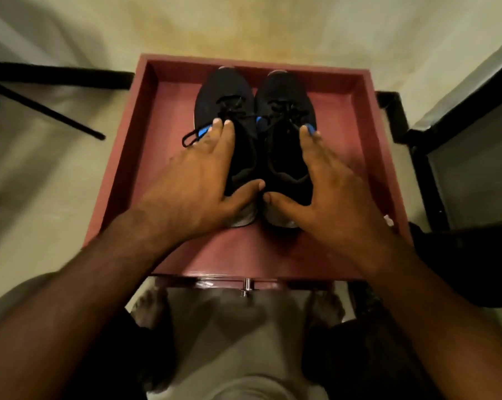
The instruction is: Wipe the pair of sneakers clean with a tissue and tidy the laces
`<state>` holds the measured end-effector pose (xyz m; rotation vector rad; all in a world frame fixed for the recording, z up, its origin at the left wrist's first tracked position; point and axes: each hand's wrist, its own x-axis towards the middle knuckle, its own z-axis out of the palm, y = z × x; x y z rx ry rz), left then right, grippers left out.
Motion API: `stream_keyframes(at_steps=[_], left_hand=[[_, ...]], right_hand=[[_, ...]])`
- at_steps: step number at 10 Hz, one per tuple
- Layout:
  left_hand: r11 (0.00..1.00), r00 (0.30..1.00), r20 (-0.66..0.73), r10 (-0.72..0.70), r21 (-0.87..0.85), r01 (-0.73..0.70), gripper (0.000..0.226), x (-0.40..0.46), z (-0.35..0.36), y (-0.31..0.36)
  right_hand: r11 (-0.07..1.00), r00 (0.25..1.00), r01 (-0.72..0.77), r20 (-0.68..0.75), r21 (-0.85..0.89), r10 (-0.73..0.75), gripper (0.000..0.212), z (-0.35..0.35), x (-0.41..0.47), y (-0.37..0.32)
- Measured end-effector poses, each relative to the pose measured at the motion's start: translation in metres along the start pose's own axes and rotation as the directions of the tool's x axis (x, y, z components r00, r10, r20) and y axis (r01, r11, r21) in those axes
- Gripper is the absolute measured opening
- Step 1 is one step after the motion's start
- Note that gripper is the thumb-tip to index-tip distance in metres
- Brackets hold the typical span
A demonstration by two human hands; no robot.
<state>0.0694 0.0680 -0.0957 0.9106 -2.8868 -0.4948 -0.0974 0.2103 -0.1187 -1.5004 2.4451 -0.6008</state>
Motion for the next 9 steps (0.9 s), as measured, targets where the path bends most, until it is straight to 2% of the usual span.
stream_keyframes(at_steps=[1,2,3,4,5,7,8,9], left_hand=[[0.998,0.998,0.059,0.001,0.068,-0.005,0.098,0.004,0.008,0.000],[0.991,0.995,0.099,0.007,0.129,-0.020,0.098,0.009,0.008,0.001],[0.995,0.984,0.177,-0.026,0.099,0.008,0.097,0.011,0.010,0.004],[0.997,0.978,0.202,-0.057,0.060,0.046,0.096,0.011,0.015,0.002],[0.996,0.951,0.294,-0.091,0.051,0.079,0.098,0.011,0.002,0.006],[0.981,0.851,0.488,-0.193,0.126,0.150,0.104,0.022,-0.037,0.023],[0.973,0.756,0.613,-0.231,0.143,0.182,0.111,0.020,-0.071,0.037],[0.977,0.739,0.639,-0.213,0.143,0.158,0.109,0.012,-0.099,0.055]], right_hand=[[0.997,1.000,-0.010,-0.019,0.082,0.011,0.105,0.007,0.001,0.001],[0.997,1.000,-0.005,0.002,0.076,0.005,0.103,0.009,0.008,0.000],[0.992,0.997,-0.072,0.049,0.107,0.067,0.098,0.014,0.010,-0.003],[0.982,0.985,-0.119,0.145,0.144,0.098,0.097,0.016,0.011,-0.007],[0.977,0.962,-0.163,0.244,0.140,0.125,0.097,-0.001,0.011,-0.012],[0.966,0.856,-0.257,0.472,0.031,0.212,0.100,-0.051,0.022,-0.028],[0.960,0.796,-0.277,0.551,-0.038,0.251,0.101,-0.085,0.022,-0.046],[0.958,0.788,-0.269,0.549,-0.101,0.279,0.103,-0.110,0.017,-0.055]])
